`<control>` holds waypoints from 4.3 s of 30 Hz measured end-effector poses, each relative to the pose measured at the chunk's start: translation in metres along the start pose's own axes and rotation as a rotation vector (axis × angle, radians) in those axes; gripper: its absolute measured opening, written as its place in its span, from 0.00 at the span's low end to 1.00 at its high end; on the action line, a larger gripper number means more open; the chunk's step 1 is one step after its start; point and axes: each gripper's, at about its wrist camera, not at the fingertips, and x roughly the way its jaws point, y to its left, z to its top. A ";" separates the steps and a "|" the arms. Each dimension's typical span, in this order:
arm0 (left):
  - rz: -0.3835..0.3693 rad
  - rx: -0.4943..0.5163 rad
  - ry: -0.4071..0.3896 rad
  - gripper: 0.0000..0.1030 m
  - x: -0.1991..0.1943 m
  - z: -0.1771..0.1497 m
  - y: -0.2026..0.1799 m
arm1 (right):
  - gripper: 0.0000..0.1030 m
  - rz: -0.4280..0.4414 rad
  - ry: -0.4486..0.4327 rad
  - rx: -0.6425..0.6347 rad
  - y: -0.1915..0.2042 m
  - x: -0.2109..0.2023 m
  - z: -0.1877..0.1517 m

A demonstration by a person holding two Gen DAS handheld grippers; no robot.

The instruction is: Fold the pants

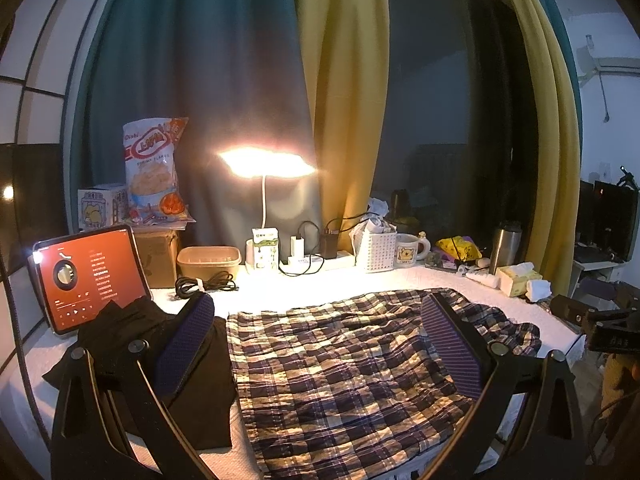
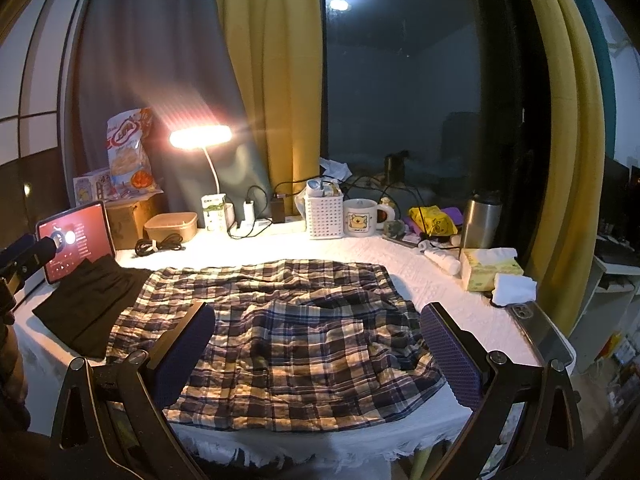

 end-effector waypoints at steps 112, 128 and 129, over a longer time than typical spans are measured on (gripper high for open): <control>0.087 0.121 0.415 0.07 0.452 0.048 0.086 | 0.25 -0.072 0.197 -0.042 -0.111 0.428 0.117; 0.131 0.050 0.513 0.46 0.403 0.017 0.126 | 0.73 -0.101 0.313 0.005 -0.129 0.458 0.090; 0.119 0.050 0.514 0.52 0.390 0.014 0.125 | 0.73 -0.101 0.304 0.002 -0.130 0.451 0.092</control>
